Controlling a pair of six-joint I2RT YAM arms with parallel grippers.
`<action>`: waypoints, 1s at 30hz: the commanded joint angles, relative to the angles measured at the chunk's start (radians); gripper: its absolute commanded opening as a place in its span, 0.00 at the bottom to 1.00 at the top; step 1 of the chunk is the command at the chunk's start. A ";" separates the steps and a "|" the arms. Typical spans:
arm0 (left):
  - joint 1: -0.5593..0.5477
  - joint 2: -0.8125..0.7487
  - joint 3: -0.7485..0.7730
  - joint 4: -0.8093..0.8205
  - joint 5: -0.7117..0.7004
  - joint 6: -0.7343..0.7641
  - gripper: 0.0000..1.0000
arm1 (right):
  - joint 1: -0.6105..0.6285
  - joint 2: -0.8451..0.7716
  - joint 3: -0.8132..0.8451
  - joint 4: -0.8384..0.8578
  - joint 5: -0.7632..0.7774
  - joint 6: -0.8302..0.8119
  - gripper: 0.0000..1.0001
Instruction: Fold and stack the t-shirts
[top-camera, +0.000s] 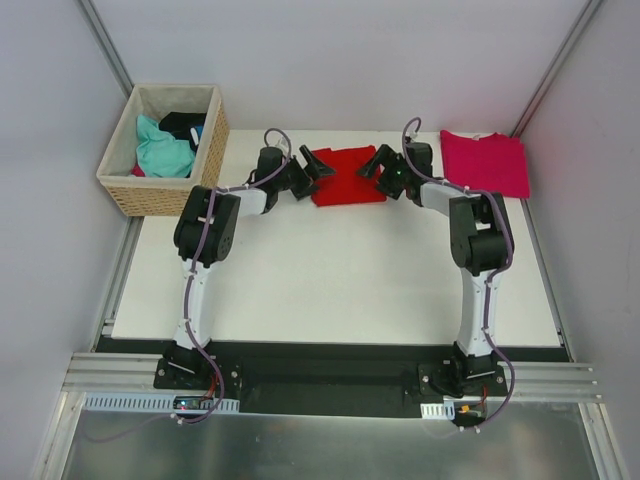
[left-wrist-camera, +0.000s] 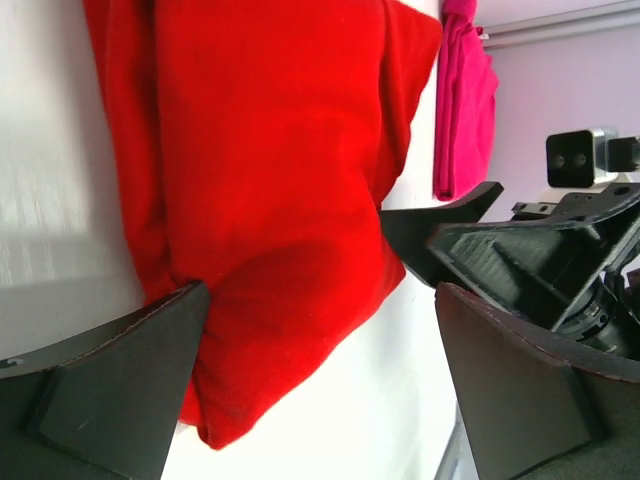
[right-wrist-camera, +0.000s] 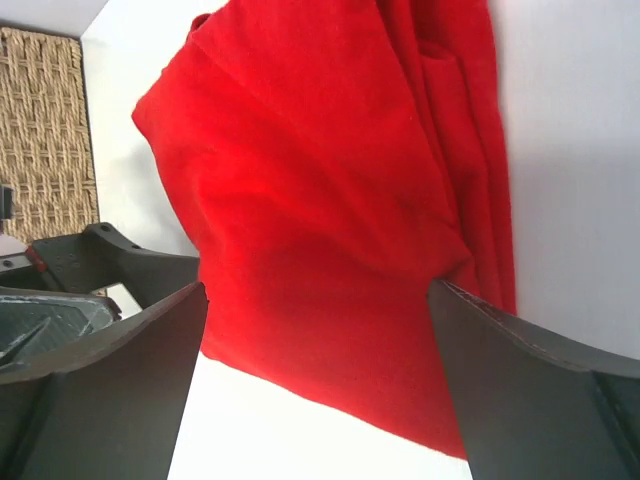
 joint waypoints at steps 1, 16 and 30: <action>-0.008 -0.064 -0.115 0.013 0.003 0.006 0.99 | 0.010 -0.054 -0.119 -0.017 0.008 0.043 0.97; -0.122 -0.617 -0.899 0.050 -0.112 0.030 0.99 | 0.195 -0.525 -0.738 -0.014 0.171 0.065 0.97; -0.225 -1.196 -1.046 -0.336 -0.280 0.116 0.99 | 0.468 -1.003 -0.901 -0.316 0.516 0.086 0.97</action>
